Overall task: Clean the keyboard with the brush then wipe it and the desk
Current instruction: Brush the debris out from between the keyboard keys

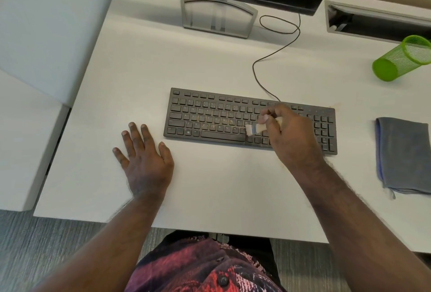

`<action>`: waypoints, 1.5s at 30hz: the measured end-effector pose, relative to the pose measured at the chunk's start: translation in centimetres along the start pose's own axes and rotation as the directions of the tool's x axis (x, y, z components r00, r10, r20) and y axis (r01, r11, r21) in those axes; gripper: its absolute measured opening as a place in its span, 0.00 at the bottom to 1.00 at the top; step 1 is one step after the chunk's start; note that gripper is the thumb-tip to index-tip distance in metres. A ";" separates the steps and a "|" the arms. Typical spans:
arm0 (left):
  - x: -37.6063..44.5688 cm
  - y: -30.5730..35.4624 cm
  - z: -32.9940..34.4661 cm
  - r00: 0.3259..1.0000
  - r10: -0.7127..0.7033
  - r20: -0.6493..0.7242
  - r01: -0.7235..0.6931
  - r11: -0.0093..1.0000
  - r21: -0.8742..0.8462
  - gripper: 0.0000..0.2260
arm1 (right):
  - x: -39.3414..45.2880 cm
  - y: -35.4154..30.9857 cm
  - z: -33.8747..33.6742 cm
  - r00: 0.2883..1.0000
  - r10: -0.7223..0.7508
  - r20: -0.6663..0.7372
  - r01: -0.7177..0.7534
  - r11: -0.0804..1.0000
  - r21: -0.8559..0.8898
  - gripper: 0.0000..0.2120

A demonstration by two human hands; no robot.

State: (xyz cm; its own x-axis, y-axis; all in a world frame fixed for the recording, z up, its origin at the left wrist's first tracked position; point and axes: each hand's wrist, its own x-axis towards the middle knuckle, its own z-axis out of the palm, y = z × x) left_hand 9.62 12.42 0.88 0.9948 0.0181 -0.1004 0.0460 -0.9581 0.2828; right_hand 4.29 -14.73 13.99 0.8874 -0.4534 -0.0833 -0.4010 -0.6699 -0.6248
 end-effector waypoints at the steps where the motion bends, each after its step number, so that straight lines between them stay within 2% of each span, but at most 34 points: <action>1: 0.0 0.0 0.0 1.000 0.000 -0.002 0.000 1.000 0.000 0.32 | -0.2 0.0 0.1 1.000 -0.008 0.011 0.008 1.000 -0.009 0.07; 4: 0.0 0.0 0.0 1.000 0.001 -0.002 -0.001 1.000 -0.003 0.32 | -0.6 0.4 0.2 0.993 0.038 0.108 -0.030 0.997 -0.074 0.06; 6: 0.0 0.0 0.1 1.000 0.000 -0.002 0.000 1.000 -0.004 0.32 | -0.6 0.6 0.0 0.990 0.069 0.121 -0.060 0.995 -0.075 0.06; 10: 0.1 -0.1 0.1 1.000 -0.002 0.003 0.002 1.000 -0.009 0.32 | -1.1 0.1 -0.1 0.990 -0.023 0.140 0.022 1.000 0.007 0.06; 12: 0.0 -0.1 0.1 1.000 0.002 0.000 -0.002 1.000 -0.005 0.32 | -1.4 0.3 0.2 0.985 -0.032 0.171 0.034 0.999 -0.010 0.06; 18: 0.1 -0.1 0.1 1.000 -0.001 -0.001 0.001 1.000 -0.003 0.32 | -1.3 2.4 -1.9 0.993 0.117 -0.009 -0.118 0.991 -0.058 0.08; 22: 0.1 -0.1 0.2 1.000 -0.001 -0.005 0.001 1.000 -0.003 0.32 | -2.1 2.5 -2.2 0.993 0.089 -0.078 -0.097 0.990 -0.105 0.08; 24: 0.1 -0.1 0.2 1.000 0.001 -0.004 -0.001 1.000 0.003 0.32 | -2.5 2.2 -1.4 0.996 0.049 -0.069 -0.057 0.991 -0.120 0.07; 28: 0.1 -0.1 0.2 1.000 0.001 -0.008 -0.001 1.000 0.001 0.32 | -3.3 1.0 0.2 1.000 -0.023 0.010 0.023 0.999 -0.031 0.07; 31: 0.1 -0.1 0.2 1.000 0.000 -0.009 0.000 1.000 0.002 0.31 | -3.0 0.6 0.1 0.996 -0.059 -0.060 0.061 0.998 0.030 0.07; 33: 0.0 -0.1 0.1 1.000 0.000 -0.013 0.000 1.000 0.003 0.31 | -2.5 1.0 -0.2 0.993 -0.053 -0.103 0.056 0.998 0.031 0.07; 37: 0.1 -0.1 0.1 1.000 0.007 -0.006 -0.007 1.000 0.006 0.31 | -2.3 2.0 -0.3 0.999 -0.017 -0.039 0.019 0.999 0.032 0.07; 39: 0.0 -0.1 0.1 1.000 0.003 -0.008 -0.003 1.000 0.002 0.32 | -2.2 2.1 -0.4 1.000 -0.021 -0.012 0.021 0.997 0.074 0.06; 42: 0.0 -0.1 0.1 1.000 0.008 -0.016 -0.008 1.000 0.003 0.31 | -1.5 1.8 -0.8 0.998 -0.041 -0.053 0.048 0.987 0.151 0.06; 45: 0.0 0.0 0.1 1.000 0.000 -0.017 0.000 1.000 0.000 0.31 | -0.5 1.4 -0.7 0.998 -0.062 -0.022 0.064 0.994 0.093 0.07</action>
State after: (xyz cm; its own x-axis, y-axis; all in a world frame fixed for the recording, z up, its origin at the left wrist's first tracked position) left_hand 9.61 12.41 0.82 0.9962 0.0235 -0.0840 0.0465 -0.9581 0.2826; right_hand 3.16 -15.84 13.67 0.9054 -0.4238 -0.0266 -0.3202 -0.6400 -0.6985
